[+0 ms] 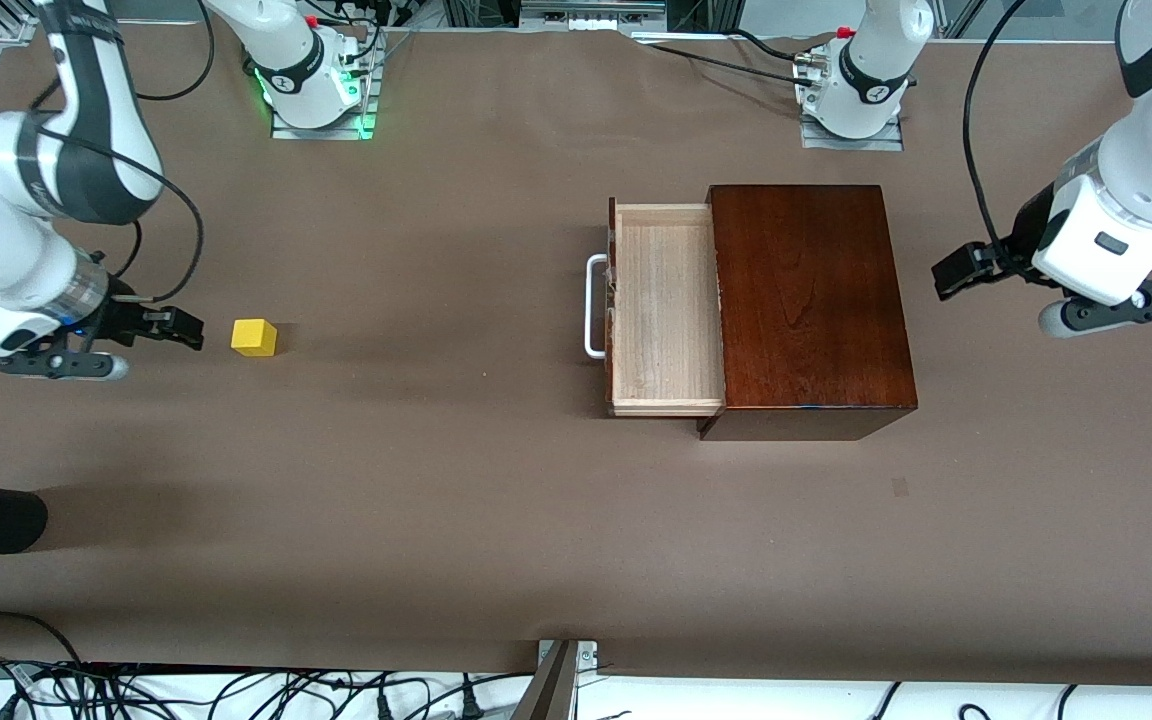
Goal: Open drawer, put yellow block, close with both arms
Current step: 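Lower the right gripper over the yellow cube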
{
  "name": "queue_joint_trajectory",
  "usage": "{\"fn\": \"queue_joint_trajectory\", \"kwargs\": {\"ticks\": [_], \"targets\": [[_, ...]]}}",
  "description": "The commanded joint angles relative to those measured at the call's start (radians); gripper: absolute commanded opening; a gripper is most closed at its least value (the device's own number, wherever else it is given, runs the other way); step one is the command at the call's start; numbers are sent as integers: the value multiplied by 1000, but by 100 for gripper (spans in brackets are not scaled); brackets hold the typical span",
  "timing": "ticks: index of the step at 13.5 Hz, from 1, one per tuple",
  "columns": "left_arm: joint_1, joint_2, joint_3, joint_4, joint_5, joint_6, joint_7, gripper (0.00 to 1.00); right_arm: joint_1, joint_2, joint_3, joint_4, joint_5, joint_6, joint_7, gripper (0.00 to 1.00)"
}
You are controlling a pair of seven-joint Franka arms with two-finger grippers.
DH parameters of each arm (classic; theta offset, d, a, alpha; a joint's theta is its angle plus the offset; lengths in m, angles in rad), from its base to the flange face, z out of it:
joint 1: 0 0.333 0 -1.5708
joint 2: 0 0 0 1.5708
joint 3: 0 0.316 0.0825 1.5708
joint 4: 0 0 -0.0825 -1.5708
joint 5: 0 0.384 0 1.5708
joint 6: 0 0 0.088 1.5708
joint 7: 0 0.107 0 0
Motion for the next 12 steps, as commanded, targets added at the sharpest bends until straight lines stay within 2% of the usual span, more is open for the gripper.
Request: {"fn": "queue_joint_trajectory", "kwargs": {"ticks": [1, 3, 6, 7, 12], "targets": [[17, -61, -6, -56, -28, -50, 28, 100, -4, -33, -3, -134, 5, 113, -72, 100], [-3, -133, 23, -159, -32, -23, 89, 100, -4, -24, -3, -211, 7, 215, -80, 100], [-178, -193, 242, -260, -82, 52, 160, 100, -6, 21, -3, -248, 37, 286, -80, 100], [-199, -190, 275, -260, -82, 70, 183, 100, -6, 37, -3, -252, 62, 294, -82, 100], [-183, -172, 287, -247, -121, 124, 202, 100, -6, 106, -3, -274, 68, 380, -98, 100]]}}
